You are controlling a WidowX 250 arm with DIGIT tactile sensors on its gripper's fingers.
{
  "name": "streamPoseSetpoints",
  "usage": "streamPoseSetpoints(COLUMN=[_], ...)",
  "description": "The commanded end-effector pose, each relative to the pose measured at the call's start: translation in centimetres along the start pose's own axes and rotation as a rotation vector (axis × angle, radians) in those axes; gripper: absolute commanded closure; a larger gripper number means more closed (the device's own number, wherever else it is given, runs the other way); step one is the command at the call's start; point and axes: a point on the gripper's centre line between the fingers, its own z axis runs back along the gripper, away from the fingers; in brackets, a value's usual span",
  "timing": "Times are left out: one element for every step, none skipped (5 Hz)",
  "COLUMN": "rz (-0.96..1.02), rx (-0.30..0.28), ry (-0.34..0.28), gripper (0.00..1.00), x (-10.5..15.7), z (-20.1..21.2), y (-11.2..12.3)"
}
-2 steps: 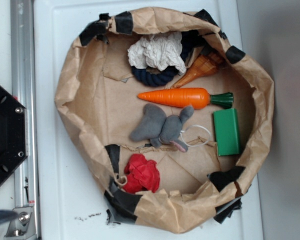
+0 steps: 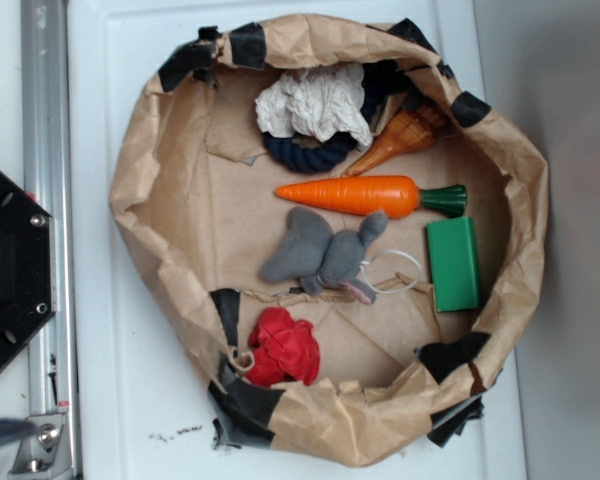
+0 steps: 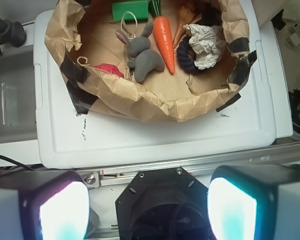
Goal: Grab the red paper.
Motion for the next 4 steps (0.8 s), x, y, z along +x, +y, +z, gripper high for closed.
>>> streamPoseSetpoints(rz=[-0.160, 0.099, 0.395, 0.668], rx=[-0.151, -0.131, -0.262, -0.257], ry=[-0.046, 0.041, 0.256, 0.361], gripper=[0.00, 0.00, 0.00, 0.00], x=[9.2, 10.3, 9.5, 8.4], z=[-7.2, -8.3, -7.7, -7.2], y=[1.9, 1.3, -1.2, -3.0])
